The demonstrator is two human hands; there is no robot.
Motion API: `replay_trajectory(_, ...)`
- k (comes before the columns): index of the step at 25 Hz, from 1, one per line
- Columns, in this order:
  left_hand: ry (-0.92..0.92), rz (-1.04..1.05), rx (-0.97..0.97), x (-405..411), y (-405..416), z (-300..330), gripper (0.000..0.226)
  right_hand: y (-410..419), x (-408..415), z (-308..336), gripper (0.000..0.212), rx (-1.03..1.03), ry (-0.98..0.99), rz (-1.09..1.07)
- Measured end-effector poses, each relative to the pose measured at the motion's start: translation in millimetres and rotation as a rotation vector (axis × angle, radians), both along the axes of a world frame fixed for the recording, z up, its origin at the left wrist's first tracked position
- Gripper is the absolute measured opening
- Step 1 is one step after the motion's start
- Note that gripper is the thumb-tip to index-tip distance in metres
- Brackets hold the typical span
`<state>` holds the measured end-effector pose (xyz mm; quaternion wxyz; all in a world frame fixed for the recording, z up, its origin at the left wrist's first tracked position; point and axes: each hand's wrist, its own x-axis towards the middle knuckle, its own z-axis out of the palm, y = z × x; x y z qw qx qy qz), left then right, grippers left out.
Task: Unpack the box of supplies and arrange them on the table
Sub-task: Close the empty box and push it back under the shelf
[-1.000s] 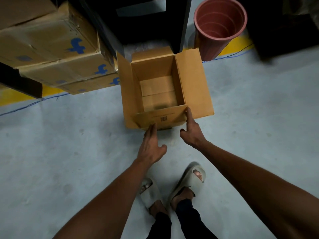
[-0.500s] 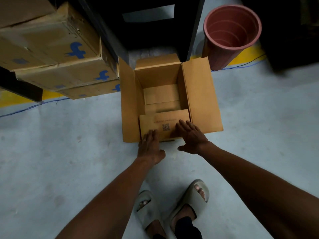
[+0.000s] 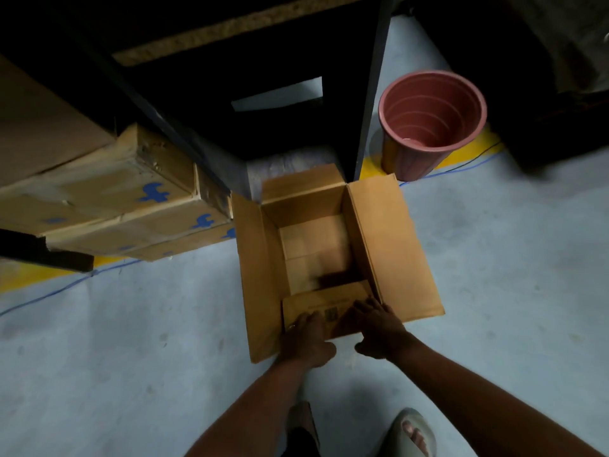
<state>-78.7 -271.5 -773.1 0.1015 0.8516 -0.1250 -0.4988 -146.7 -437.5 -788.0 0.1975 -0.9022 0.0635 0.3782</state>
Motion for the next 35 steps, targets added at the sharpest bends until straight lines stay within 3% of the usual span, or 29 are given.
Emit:
replay_trajectory(3,-0.34,-0.03,-0.057,33.4,-32.6,12.0,0.061,-0.7,12.9,11.4,0.042,-0.017,-0.133,-0.13)
replay_trajectory(7,-0.554,-0.099,-0.16,129.9,-63.3,29.8,0.071,-12.7,53.0,28.4,0.035,-0.027,-0.167,-0.22)
replay_trajectory(13,-0.45,0.025,-0.046,249.4,-68.8,10.8,0.098,-20.4,76.4,7.4,0.031,0.089,-0.234,-0.353)
replay_trajectory(16,-0.388,0.046,0.001,264.8,-63.0,-10.1,0.101,-18.0,67.9,-5.2,0.037,0.069,-0.254,-0.455)
replay_trajectory(20,-0.328,0.098,0.026,271.0,-63.2,-21.7,0.102,-10.4,57.2,-8.1,0.043,0.153,-0.303,-0.408)
replay_trajectory(23,-0.339,0.301,-0.114,265.6,-63.3,-17.4,0.095,-5.7,45.3,-13.9,0.044,0.094,-0.283,-0.485)
replay_trajectory(28,-0.25,0.656,-0.397,232.8,-58.5,-11.6,0.092,1.7,20.3,-20.9,0.038,0.157,-0.34,-0.422)
replay_trajectory(32,-0.184,0.848,-0.432,224.9,-53.9,-15.7,0.115,5.3,4.4,-14.6,0.045,0.15,-0.463,-0.406)
replay_trajectory(35,-0.166,0.88,-0.442,229.8,-38.3,-41.9,0.083,8.0,-10.7,-17.6,0.045,0.104,-0.454,-0.39)
